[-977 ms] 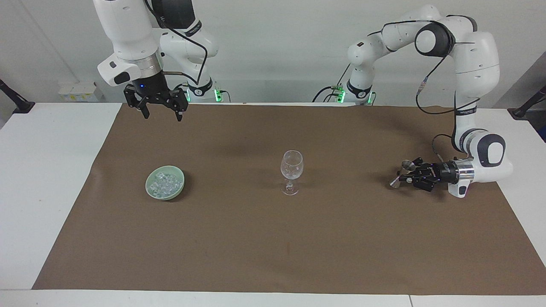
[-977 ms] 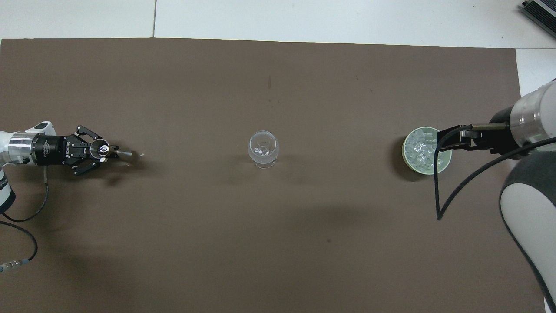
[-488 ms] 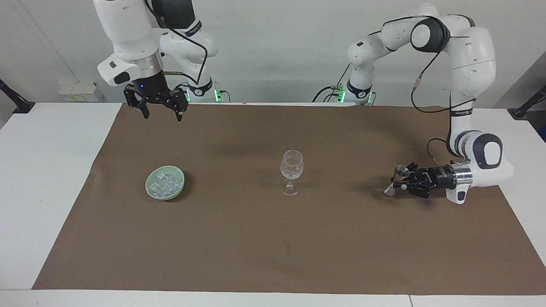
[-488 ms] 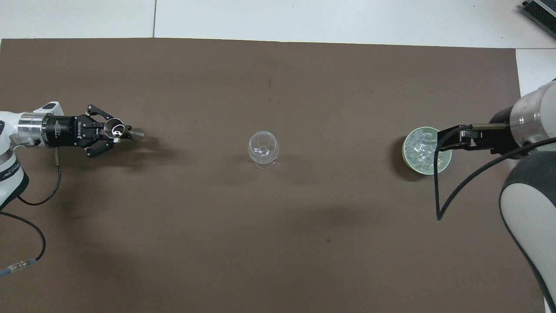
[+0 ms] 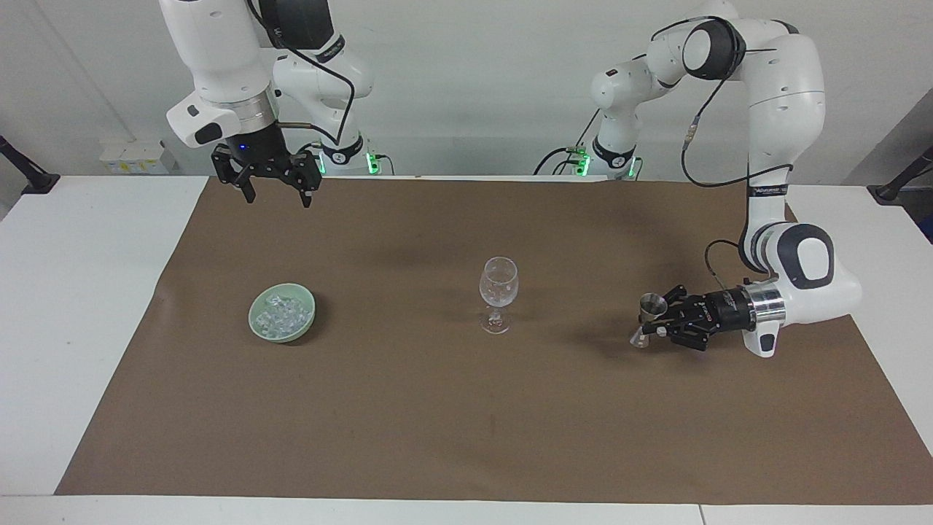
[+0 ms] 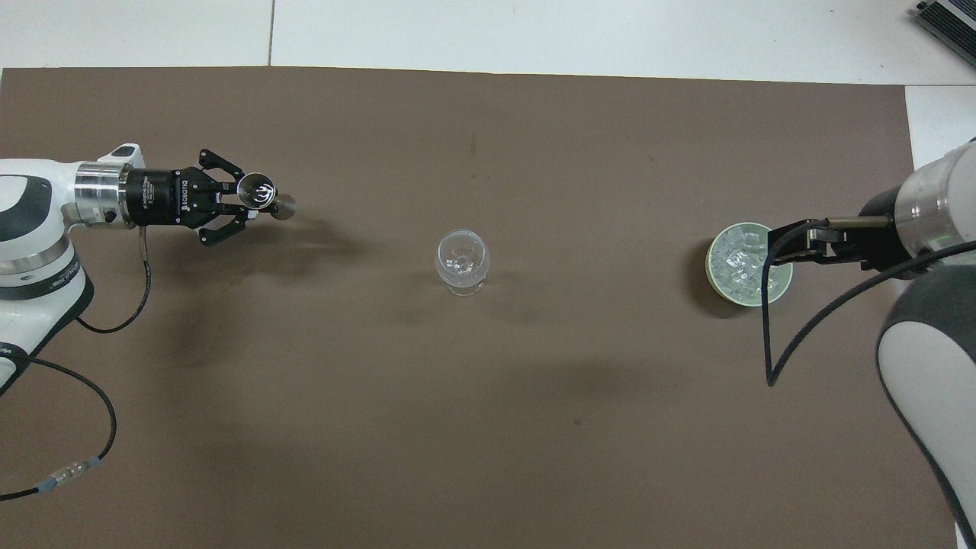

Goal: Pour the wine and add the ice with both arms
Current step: 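Lift the metal cup with the left gripper toward the clear cup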

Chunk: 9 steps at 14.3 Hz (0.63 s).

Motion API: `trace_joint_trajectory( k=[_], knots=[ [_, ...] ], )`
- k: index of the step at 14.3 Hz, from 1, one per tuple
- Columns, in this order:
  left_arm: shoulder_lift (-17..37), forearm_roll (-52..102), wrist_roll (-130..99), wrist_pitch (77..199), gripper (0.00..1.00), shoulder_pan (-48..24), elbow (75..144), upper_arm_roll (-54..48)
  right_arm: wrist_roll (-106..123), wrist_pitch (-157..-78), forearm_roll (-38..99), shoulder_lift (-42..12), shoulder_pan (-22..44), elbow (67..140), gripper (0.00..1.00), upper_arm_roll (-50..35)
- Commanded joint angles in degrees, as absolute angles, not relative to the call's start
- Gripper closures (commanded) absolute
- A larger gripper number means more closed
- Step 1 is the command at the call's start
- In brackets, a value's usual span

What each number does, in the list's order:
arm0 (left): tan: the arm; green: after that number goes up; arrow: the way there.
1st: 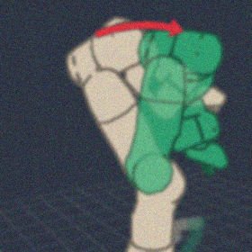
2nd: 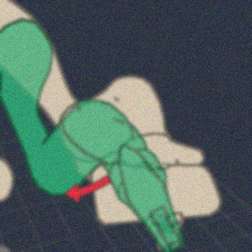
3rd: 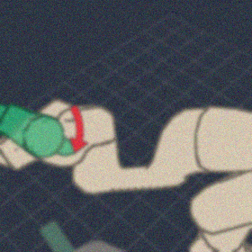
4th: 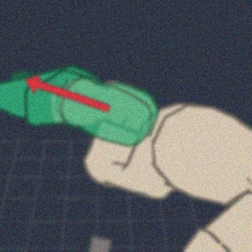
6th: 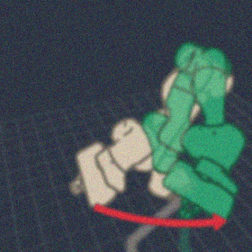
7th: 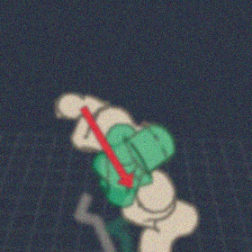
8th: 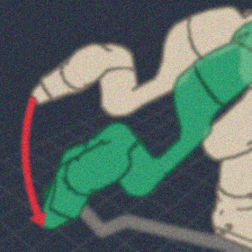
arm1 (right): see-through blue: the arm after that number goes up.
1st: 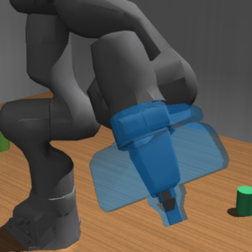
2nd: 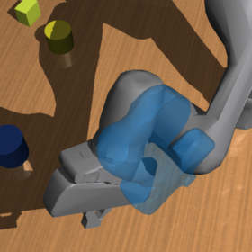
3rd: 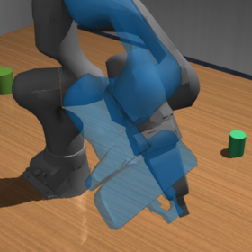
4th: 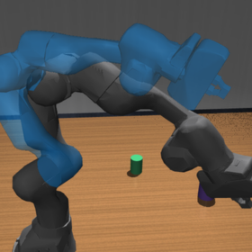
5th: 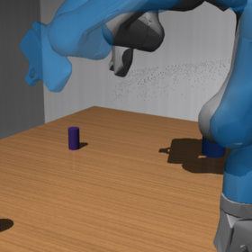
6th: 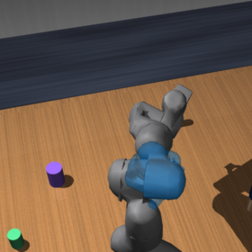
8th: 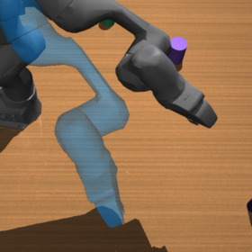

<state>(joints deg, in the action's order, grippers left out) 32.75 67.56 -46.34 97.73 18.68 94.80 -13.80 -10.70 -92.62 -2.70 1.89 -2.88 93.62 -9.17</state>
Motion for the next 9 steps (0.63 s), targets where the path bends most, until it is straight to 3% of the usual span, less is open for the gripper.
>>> trace_joint_trajectory(
  k=[1,9],
  knots=[
    [28.58,69.34,-49.64,102.02,1.0,15.92,97.2,-13.18,-9.49,-92.29,-1.67,3.16,-3.87,94.83,0.0,-9.67],
    [20.31,72.77,-50.8,110.73,1.0,10.56,105.46,-13.27,-9.49,-92.29,-1.67,3.16,-3.87,94.83,0.0,-9.67]
  ],
)
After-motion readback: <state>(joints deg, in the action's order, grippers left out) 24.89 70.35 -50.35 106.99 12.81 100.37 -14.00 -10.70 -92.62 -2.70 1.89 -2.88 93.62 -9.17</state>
